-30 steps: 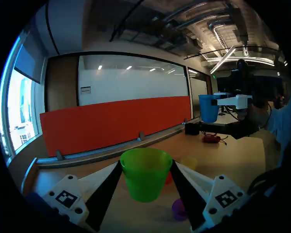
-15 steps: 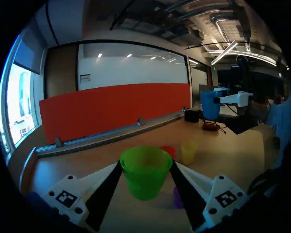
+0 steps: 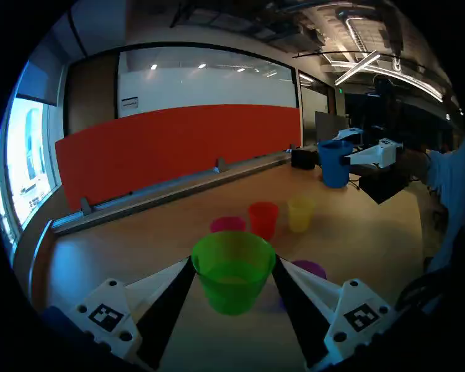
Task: Pour water
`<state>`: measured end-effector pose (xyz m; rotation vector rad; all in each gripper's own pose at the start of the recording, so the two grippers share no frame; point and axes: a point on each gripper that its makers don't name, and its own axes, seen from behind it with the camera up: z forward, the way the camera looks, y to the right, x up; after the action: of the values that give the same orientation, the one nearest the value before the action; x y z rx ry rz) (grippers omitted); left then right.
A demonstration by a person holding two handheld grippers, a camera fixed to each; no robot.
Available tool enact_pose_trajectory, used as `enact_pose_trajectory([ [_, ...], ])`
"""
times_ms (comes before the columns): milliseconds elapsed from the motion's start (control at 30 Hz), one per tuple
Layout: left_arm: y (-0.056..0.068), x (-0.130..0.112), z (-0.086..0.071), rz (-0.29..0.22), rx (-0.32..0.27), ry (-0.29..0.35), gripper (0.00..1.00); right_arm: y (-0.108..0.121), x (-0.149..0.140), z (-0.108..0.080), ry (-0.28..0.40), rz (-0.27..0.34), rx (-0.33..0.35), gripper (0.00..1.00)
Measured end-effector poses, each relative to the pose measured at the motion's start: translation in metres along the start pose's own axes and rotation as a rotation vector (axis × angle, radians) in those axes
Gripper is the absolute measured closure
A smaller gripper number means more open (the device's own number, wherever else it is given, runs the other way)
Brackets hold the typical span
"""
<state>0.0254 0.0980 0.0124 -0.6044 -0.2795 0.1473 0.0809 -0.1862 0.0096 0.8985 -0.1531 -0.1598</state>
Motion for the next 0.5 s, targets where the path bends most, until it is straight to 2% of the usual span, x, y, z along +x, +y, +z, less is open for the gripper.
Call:
enact_pose_trajectory([
  [500, 0.005, -0.054, 0.018, -0.003, -0.034, -0.134, 0.13, 0.000, -0.053, 0.011, -0.116, -0.004, 0.024, 0.09],
])
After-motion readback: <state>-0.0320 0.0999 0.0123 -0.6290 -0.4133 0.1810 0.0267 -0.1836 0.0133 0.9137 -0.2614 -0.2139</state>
